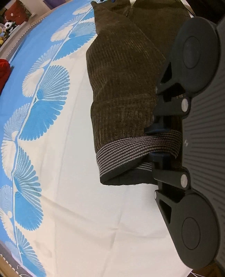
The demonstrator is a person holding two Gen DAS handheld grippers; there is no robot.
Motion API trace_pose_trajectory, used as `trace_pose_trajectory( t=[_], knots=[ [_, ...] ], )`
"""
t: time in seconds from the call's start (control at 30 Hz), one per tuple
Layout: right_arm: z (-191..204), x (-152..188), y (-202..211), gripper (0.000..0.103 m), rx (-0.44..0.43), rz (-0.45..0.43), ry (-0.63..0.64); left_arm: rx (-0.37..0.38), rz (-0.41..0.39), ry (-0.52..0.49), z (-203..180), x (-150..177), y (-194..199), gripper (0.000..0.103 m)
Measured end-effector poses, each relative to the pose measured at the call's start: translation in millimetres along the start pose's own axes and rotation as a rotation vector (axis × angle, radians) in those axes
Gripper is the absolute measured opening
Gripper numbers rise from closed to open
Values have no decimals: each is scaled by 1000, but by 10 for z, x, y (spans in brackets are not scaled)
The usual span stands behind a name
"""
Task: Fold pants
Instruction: 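Grasp the grey waistband edge of the folded pants with the left gripper, then grasp the pant leg hem with the right gripper while the left gripper holds the waistband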
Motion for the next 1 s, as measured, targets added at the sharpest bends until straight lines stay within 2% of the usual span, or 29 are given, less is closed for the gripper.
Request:
trace_pose_trajectory(
  t=[0.23, 0.3, 0.37, 0.43, 0.5, 0.63, 0.8, 0.93, 1.0],
  knots=[
    [-2, 58, -369, 59, 14, 13, -12, 19, 5, -5, 35, -27, 20, 24],
    [-18, 91, -446, 50, 22, 24, -20, 25, 3, -7, 30, -36, 18, 24],
    [-10, 118, -499, 24, 11, 36, -24, 25, 3, -11, 20, -28, 19, 24],
    [35, 128, -499, 4, -21, 43, -20, 26, 1, -20, 11, -27, 33, 24],
    [110, 82, -398, 3, -40, 14, -2, 26, -4, -22, 8, -45, 47, 23],
    [126, -74, 7, 3, -68, -56, -59, 23, -13, -22, 7, -58, 83, 23],
    [-62, -194, 819, 2, -82, -108, -131, 17, -53, -38, -2, -5, 229, 20],
    [-350, -11, 1589, 2, -20, -99, -100, -14, -108, -48, 75, 90, 470, 17],
    [-576, 214, 1857, 2, 42, -54, -89, -53, -108, -85, 114, 178, 531, 17]
  ],
)
Point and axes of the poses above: each gripper's, at about its wrist camera, not at the fingertips, and y roughly against the way its jaws point, z to its left, x to its underside, the point moved 3 cm from there along -y, roughly the way its jaws point, and after that the axes turned 13 degrees about -z, right-handed, at the moved point
